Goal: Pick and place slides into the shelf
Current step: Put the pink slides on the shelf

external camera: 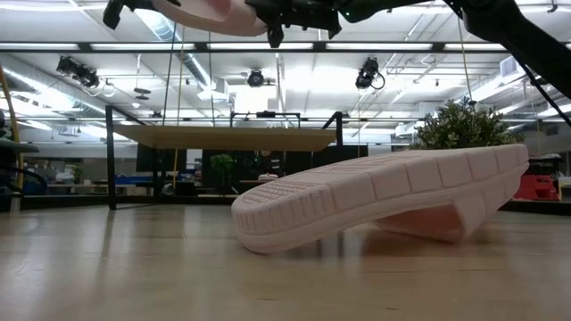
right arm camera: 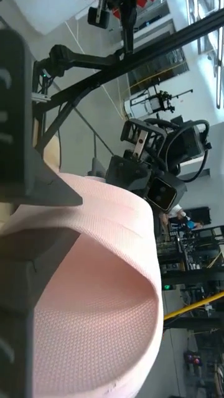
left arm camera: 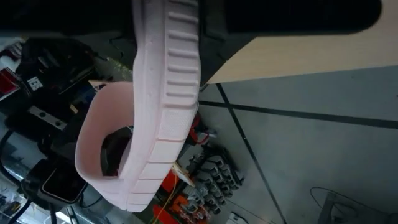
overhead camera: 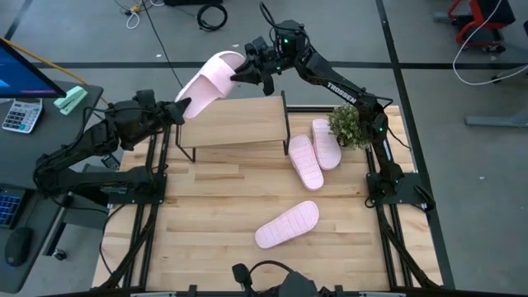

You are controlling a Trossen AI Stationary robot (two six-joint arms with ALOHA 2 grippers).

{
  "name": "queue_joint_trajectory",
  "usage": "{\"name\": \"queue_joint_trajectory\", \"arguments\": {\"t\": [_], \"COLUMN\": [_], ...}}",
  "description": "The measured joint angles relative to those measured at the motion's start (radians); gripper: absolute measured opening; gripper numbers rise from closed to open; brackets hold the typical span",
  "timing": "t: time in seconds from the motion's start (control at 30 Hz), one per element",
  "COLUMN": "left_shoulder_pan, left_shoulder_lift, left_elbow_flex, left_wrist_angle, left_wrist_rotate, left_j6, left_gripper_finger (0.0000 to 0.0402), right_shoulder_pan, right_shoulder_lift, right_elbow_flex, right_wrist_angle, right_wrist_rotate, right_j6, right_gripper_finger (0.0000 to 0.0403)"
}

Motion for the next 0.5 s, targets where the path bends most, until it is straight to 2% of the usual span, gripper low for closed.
{"name": "queue_joint_trajectory", "arguments": {"t": [0.3,0.5], "left_shoulder_pan": [0.000,0.001], "left_shoulder_lift": [0.001,-0.008], "left_elbow_flex": [0.000,0.000], "left_wrist_angle": [0.015,0.008], "left_wrist_rotate": [-0.016,-0.099], "left_j6": [-0.063,-0.223], "left_gripper_finger": [0.0077,0.0078], "right_shoulder_pan": [-0.022,-0.070], "right_shoulder_lift": [0.000,-0.024], "right_elbow_flex": [0.000,0.000], "right_wrist_angle": [-0.004,-0.054], "right_wrist_rotate": [0.017,0.027], "right_j6": [-0.029,-0.059], "right_gripper_finger": [0.0139,0.0174]}}
